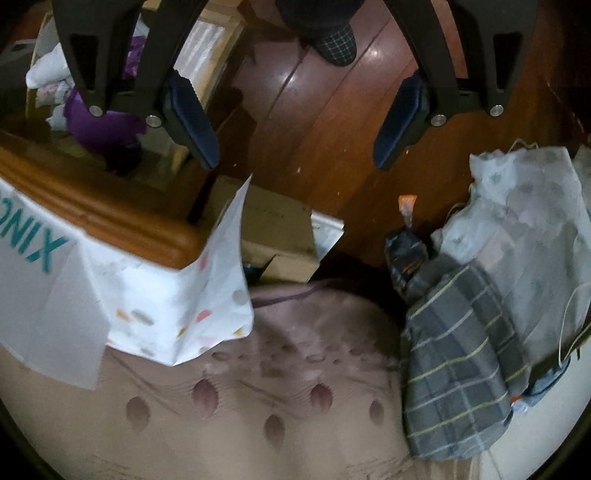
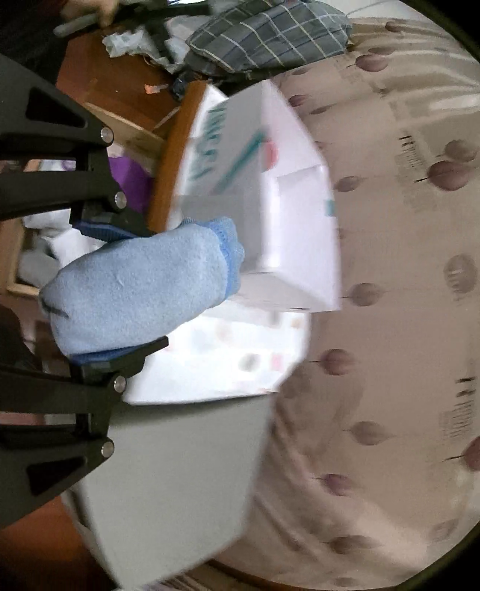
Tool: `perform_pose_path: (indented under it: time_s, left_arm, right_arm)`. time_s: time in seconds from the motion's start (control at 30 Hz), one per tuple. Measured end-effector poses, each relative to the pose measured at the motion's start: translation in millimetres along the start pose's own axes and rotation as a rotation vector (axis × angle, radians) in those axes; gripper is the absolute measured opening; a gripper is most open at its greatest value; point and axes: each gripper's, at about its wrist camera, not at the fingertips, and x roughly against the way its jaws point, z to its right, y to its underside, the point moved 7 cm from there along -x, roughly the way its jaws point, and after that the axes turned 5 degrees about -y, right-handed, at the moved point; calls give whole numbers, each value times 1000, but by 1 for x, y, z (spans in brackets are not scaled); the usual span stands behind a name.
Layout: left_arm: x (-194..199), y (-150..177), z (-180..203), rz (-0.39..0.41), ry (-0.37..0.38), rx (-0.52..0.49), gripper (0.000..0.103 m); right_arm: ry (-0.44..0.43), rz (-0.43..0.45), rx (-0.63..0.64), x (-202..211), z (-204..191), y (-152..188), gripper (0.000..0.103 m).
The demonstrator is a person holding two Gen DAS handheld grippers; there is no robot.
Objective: Take underwear out of drawer
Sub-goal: 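Carry the light blue bundle into the shoe box and open the right tool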
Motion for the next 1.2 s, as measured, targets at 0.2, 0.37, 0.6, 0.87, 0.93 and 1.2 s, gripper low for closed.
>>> perform_pose_path:
  time_s: [0.2, 0.37, 0.6, 0.87, 0.93, 1.2]
  left_arm:
    - [-8, 4, -21, -22, -11, 84, 83]
    - [-7, 4, -27, -23, -18, 90, 85]
    - [-12, 5, -47, -34, -92, 123, 86]
    - [-23, 8, -47, -83, -98, 107, 86]
    - [-25, 9, -44, -92, -95, 98, 86]
    - [-25, 12, -37, -94, -95, 59, 86]
  right_arm:
    - [-7, 30, 91, -2, -16, -79, 46]
    - [-32, -23, 94, -37, -35, -114, 46]
    - [12, -128, 112, -93, -53, -120, 46]
    - [49, -251, 119, -144, -64, -99, 46]
    - [65, -259, 111, -149, -63, -97, 47]
    - [84, -276, 116, -158, -66, -97, 51]
